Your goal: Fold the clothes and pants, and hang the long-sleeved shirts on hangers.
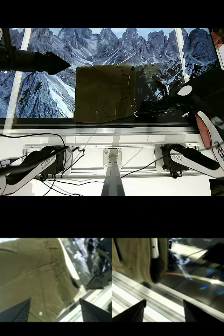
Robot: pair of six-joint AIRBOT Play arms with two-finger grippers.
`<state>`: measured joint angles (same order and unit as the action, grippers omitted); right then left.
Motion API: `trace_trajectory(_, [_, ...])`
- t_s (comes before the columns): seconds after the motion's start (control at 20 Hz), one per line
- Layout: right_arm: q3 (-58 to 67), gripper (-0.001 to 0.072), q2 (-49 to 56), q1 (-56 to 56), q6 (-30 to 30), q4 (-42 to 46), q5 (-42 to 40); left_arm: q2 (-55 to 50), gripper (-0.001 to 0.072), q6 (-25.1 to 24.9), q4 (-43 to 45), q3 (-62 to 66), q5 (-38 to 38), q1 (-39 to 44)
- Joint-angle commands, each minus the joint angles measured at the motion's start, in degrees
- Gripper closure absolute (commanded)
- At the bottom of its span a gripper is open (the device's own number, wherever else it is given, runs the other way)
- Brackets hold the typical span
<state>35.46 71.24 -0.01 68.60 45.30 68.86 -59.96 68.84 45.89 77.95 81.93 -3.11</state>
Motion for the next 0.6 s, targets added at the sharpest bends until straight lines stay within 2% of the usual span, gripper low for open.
trace_trajectory(0.0, [-1.4,0.0187,7.3,0.1,-0.4,-9.6,0.6,-2.0,0.0015,0.2,5.6,0.0,-0.2,-0.4])
trace_trajectory(0.15, [-1.3,0.0187,9.8,0.1,-1.7,-12.3,0.1,-3.7,0.0016,1.7,16.5,-2.2,0.0,-1.0])
trace_trajectory(0.3, [1.4,0.0187,9.8,1.9,-3.3,-12.0,0.0,-4.7,0.0017,1.3,18.1,-9.6,0.2,-3.6])
trace_trajectory(0.4, [3.6,0.0187,9.9,5.0,-1.6,-8.7,-3.8,-4.7,0.0017,-0.1,18.3,-16.7,1.1,-5.9])
trace_trajectory(0.45, [4.7,0.0187,9.9,6.1,3.1,-4.7,-6.1,-4.7,0.0038,-0.2,19.3,-20.4,1.9,-7.2])
trace_trajectory(0.55, [7.3,0.0188,10.5,6.4,8.0,1.7,-4.1,-4.7,0.0157,-0.6,20.8,-27.1,1.7,-9.8])
